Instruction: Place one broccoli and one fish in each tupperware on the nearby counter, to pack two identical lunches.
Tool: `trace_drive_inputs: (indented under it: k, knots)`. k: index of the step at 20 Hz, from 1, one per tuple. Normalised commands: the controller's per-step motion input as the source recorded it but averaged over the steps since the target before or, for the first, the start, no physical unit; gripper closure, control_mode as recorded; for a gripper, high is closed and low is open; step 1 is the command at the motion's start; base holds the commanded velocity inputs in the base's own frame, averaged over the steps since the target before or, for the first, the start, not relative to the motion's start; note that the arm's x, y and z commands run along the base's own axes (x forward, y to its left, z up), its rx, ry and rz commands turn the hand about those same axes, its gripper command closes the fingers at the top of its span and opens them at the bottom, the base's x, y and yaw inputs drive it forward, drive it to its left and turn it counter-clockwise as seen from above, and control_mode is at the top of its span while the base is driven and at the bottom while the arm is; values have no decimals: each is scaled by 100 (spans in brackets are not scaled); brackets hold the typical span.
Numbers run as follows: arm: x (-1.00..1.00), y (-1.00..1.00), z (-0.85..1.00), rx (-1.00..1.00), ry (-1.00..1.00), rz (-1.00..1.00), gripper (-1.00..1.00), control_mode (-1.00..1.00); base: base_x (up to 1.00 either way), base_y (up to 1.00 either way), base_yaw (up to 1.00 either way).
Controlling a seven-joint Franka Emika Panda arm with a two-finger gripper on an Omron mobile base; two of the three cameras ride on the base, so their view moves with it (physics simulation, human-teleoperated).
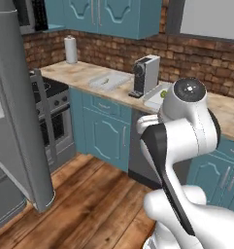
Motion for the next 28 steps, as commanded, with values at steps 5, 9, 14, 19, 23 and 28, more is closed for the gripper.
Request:
trace_drive_inputs:
  k: [5,9,14,19,23,28]
  knots:
    - [0,0,0,0,0,0,100,100,60,-48,13]
    - [0,0,0,0,0,0,100,100,74,-9,27]
    - [0,0,0,0,0,0,100,100,93,13,25]
    - [0,0,0,0,0,0,100,100,100,0,15]
    - [0,0,0,0,0,0,100,100,100,0,6]
    - [0,0,0,0,0,0,100,100,100,0,1]
